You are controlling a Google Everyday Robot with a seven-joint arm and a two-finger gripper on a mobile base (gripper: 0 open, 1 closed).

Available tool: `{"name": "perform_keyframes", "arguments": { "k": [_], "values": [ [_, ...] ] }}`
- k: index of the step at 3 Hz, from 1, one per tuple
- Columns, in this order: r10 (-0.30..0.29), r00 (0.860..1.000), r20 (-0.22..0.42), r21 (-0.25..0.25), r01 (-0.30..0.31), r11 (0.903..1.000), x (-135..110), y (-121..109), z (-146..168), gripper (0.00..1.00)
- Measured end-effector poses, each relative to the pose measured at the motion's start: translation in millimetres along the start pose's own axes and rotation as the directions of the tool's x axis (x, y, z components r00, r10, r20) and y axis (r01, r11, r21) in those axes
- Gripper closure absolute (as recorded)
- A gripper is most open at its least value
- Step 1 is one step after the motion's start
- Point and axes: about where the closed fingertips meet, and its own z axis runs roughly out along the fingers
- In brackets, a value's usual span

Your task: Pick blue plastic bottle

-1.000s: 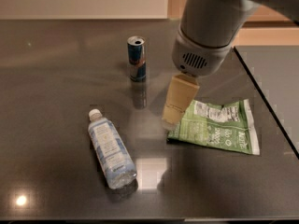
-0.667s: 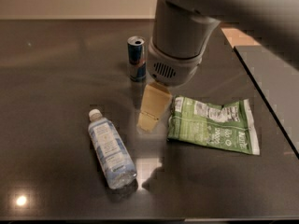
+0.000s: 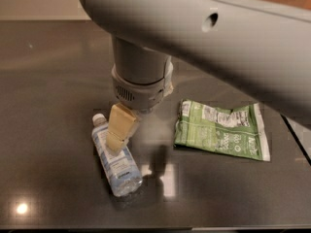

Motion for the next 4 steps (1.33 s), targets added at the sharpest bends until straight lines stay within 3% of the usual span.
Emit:
{"name": "perform_keyframes", "arguments": {
  "k": [2, 4],
  "values": [
    [0.033, 0.999, 0.004, 0.001, -0.033, 0.9994, -2, 2, -1, 0.0],
    [0.138, 0.987, -0.078, -0.009, -0.139, 0.9903, -17, 9, 8, 0.0]
  ]
}}
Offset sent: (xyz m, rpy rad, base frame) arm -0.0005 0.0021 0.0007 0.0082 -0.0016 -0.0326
